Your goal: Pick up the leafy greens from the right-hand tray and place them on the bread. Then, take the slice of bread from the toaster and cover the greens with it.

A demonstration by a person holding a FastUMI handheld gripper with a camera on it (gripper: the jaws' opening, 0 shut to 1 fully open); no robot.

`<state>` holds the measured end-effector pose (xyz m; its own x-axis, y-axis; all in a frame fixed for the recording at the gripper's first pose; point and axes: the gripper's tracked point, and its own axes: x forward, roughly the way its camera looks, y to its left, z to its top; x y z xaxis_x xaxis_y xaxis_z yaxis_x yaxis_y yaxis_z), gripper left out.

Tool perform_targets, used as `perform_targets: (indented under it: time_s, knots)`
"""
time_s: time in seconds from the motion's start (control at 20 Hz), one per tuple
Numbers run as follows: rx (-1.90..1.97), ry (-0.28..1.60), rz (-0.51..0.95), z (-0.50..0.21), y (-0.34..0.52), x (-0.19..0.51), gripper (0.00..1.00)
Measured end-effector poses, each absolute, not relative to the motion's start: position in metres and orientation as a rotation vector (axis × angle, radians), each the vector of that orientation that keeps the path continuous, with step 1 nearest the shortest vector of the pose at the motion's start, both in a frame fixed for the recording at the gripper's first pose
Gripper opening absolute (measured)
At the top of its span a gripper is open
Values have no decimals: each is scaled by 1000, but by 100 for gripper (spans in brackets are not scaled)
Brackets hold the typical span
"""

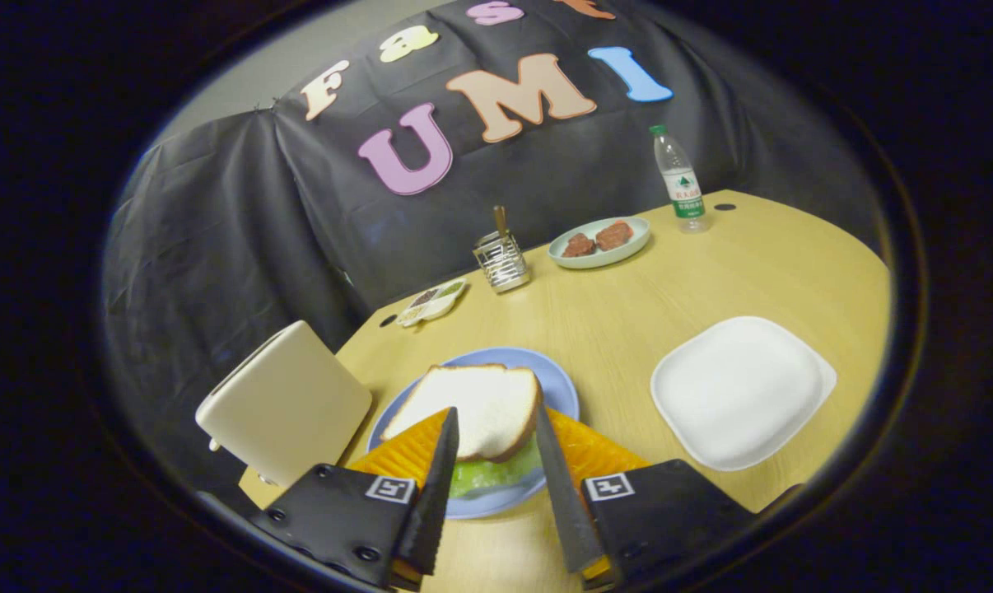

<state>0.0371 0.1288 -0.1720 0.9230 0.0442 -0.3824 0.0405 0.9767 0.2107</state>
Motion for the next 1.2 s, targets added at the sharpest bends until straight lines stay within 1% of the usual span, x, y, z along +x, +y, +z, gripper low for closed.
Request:
perform_targets:
  time_s: [0.25,0.5,0.9,1.2]
  knots:
    - [132,254,16,-121,119,27,79]
    - [1,161,-2,-77,95,13,98]
    - [-98,-60,-91,34,46,7,98]
    - [-66,-170,-42,91,44,13,97]
